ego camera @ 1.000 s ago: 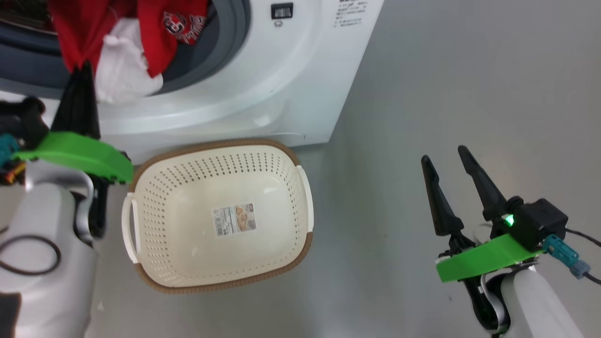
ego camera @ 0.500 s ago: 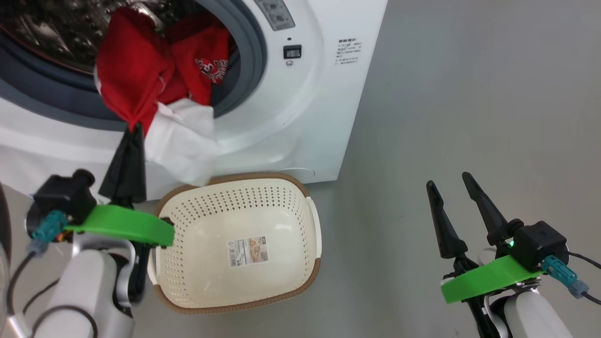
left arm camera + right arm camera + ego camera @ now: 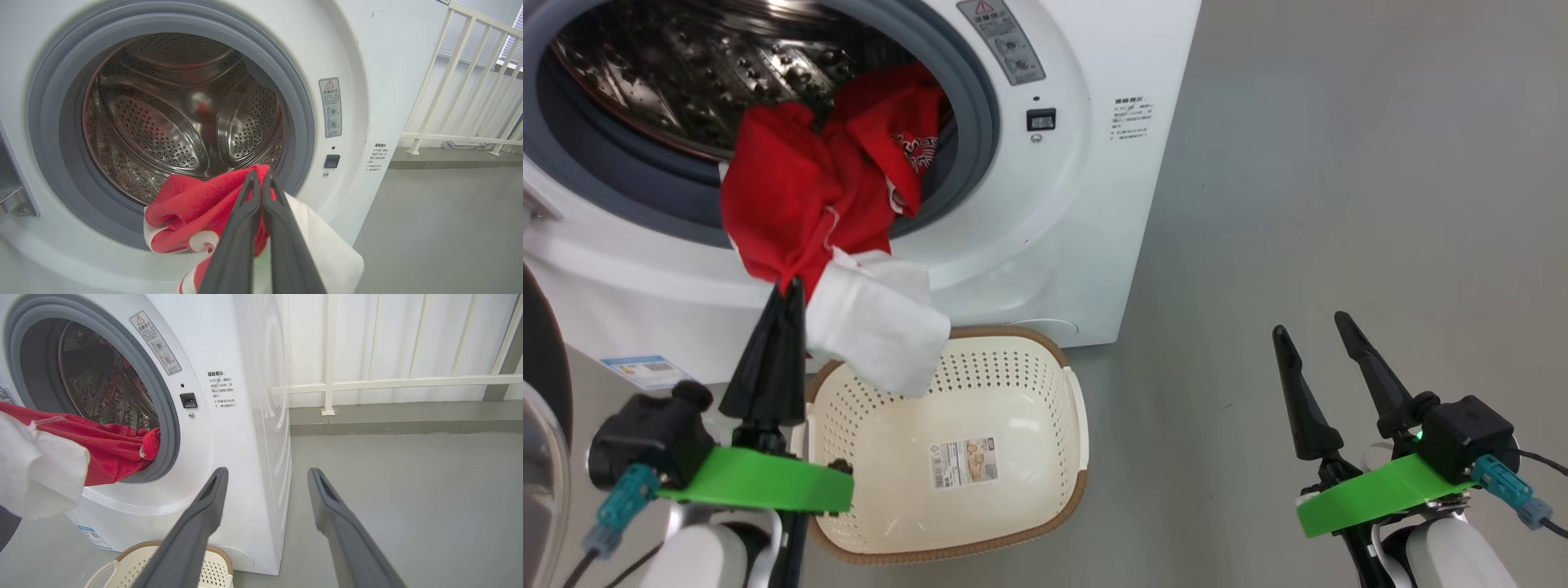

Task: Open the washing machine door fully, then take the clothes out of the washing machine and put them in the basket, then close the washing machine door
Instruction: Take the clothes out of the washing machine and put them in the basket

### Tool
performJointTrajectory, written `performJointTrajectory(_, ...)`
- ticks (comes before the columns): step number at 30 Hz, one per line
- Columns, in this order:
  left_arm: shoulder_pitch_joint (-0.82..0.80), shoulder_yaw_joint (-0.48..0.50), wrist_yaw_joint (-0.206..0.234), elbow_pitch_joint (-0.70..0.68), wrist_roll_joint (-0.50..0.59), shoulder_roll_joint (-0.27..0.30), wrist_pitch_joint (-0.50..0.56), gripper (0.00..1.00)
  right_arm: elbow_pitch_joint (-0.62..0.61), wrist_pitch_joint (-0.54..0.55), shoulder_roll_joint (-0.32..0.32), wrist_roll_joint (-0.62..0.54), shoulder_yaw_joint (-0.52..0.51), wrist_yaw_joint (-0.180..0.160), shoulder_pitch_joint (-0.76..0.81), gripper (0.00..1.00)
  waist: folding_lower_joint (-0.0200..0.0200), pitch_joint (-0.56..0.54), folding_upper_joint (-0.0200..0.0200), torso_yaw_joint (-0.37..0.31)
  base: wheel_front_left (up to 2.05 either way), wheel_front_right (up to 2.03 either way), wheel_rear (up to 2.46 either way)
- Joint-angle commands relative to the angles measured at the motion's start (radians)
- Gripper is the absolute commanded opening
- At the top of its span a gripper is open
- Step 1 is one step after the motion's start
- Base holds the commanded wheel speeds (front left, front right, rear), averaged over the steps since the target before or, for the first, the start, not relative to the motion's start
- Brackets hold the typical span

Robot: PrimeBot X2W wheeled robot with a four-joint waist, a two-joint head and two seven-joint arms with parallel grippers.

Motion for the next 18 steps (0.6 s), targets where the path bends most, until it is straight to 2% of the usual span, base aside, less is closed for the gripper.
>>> performJointTrajectory(1, 0.017, 0.028, 0.015, -0.062, 0.010, 0.028, 0.010, 0.00, -0.029, -0.006, -0.004, -0.012, 0.018, 0.005, -0.002, 1.00, 0.0000, -0.009, 0.0000, 0.000, 0.00, 0.00, 0.00)
performJointTrajectory(10, 0.114, 0.011, 0.057, -0.207, 0.005, 0.015, 0.061, 0.00, -0.032, -0.006, -0.004, -0.005, 0.012, 0.005, 0.011, 1.00, 0.0000, -0.026, 0.0000, 0.000, 0.00, 0.00, 0.00)
performJointTrajectory(18, 0.127, -0.006, 0.054, -0.206, -0.018, 0.003, 0.085, 0.00, -0.036, -0.006, -0.004, -0.006, 0.010, 0.005, 0.006, 1.00, 0.0000, -0.009, 0.0000, -0.001, 0.00, 0.00, 0.00)
